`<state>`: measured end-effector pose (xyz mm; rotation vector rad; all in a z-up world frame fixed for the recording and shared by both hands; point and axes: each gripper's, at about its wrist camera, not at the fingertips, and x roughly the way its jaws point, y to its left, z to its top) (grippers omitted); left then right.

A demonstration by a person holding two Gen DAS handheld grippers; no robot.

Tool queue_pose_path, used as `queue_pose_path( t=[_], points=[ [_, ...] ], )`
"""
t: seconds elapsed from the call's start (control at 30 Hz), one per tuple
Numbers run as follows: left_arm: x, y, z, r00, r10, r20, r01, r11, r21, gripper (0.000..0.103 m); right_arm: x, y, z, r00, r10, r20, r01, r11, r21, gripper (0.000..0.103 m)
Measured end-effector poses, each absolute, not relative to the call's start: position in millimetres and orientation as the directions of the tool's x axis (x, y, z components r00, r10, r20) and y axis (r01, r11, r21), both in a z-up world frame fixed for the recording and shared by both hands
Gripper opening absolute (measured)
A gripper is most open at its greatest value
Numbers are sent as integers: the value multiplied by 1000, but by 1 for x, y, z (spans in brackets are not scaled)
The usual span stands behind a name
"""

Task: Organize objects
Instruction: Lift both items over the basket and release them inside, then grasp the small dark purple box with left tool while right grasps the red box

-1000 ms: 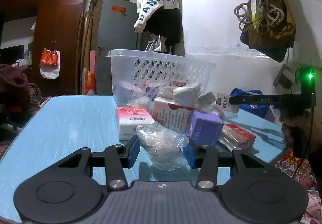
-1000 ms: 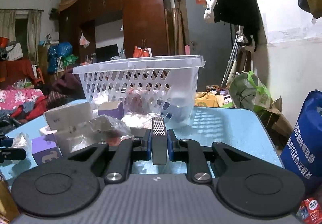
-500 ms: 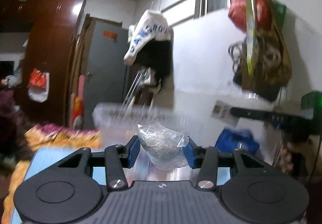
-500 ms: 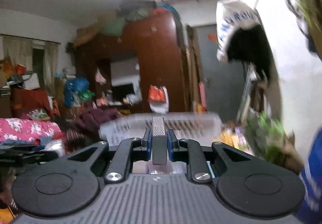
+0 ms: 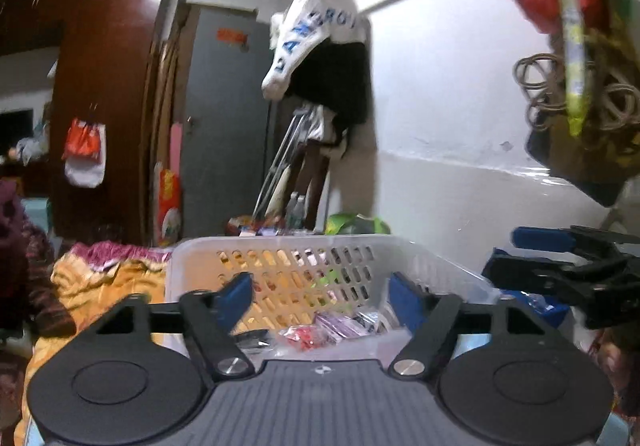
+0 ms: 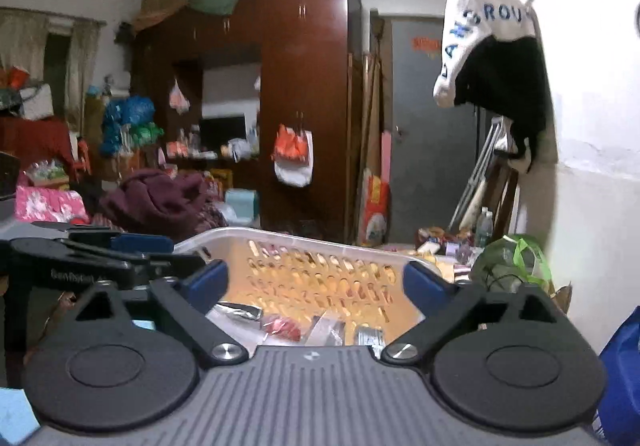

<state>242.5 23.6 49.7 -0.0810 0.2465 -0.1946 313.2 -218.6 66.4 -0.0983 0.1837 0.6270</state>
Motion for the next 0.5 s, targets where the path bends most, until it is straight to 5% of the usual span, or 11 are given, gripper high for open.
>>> queue_pose_path(
  t=[0.23,0.4,0.5],
  points=[
    [135,13,12,948,-265,-175,257,964,-68,84,237,-259,1,849,492,-194,-497,867,22,103],
    [86,4,-28,955,-248,-162,233,967,-105,84,205,-277,-45,765,593,-252,-566,805,176,103],
    [73,-1,-42,952,-244,-187,229,969,-96,84,188,-267,-62,760,594,-264,-584,802,124,103]
  ],
)
